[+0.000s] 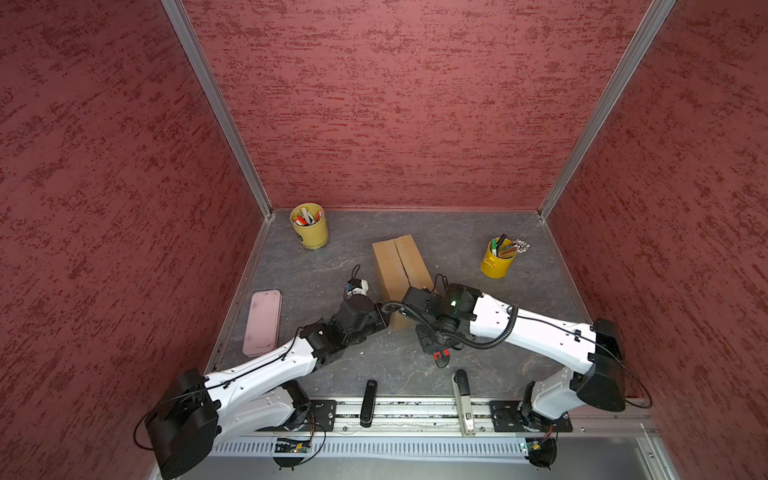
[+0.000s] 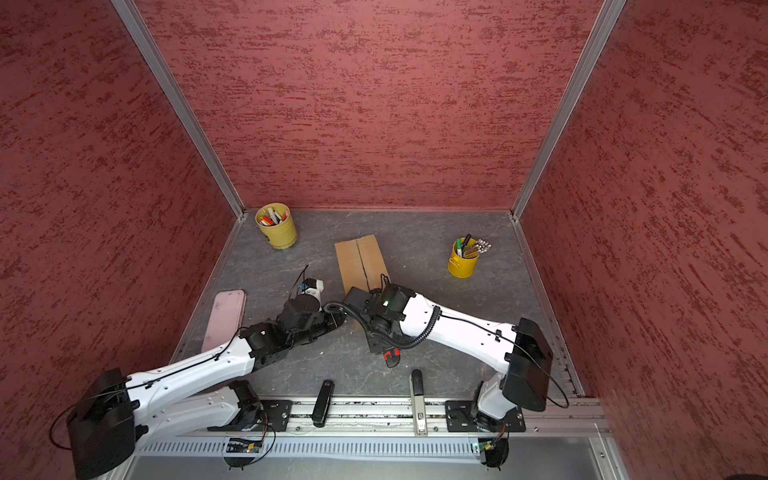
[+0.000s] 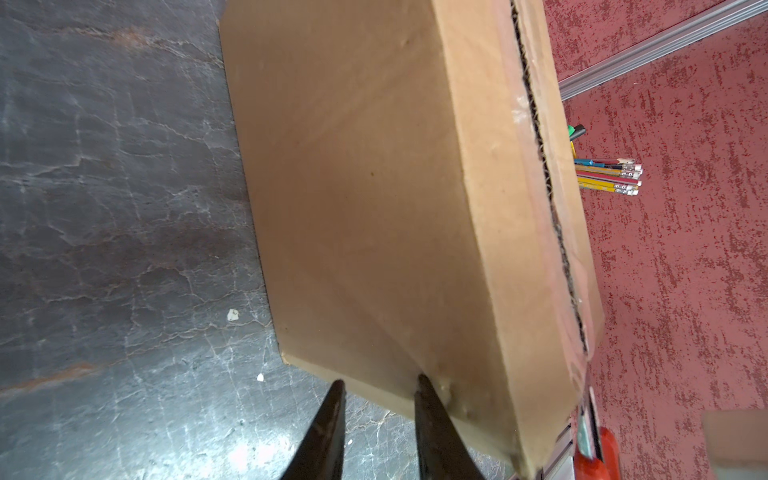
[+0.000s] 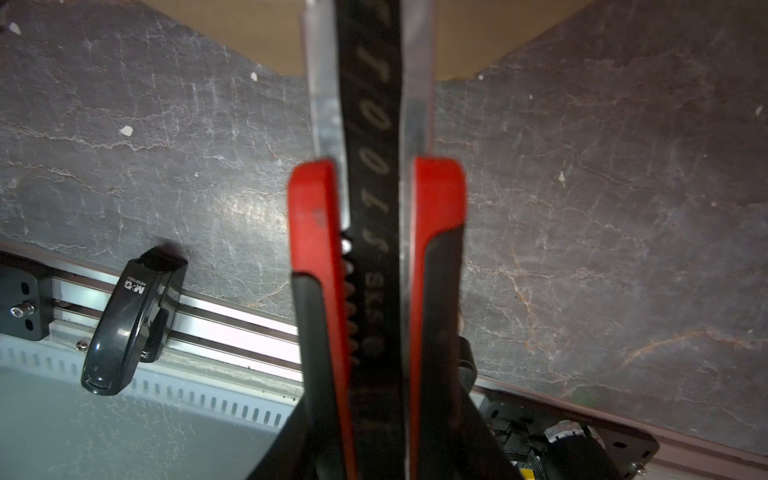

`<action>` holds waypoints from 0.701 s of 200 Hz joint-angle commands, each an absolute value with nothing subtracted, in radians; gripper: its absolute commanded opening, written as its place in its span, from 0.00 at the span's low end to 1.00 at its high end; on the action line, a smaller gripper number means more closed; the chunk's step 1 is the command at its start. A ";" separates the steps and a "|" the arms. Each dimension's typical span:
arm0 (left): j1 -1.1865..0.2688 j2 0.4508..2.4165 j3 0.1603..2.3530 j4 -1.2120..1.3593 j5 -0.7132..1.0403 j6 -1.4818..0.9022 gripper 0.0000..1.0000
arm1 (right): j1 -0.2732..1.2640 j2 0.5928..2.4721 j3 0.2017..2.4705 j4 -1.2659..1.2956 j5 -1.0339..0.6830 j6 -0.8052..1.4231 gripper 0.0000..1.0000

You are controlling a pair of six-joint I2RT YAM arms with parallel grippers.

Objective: Unpack the express box

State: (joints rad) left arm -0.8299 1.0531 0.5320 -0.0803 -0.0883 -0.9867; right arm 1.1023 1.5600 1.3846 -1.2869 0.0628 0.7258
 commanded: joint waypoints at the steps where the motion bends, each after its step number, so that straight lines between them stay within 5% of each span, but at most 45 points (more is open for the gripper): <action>1: -0.851 1.065 0.570 -0.013 -0.051 -0.963 0.30 | 1.112 1.574 1.421 -1.229 0.015 0.683 0.00; 140: -0.867 1.083 0.585 -0.005 -0.056 -0.958 0.30 | 1.112 1.572 1.416 -1.213 0.007 0.680 0.00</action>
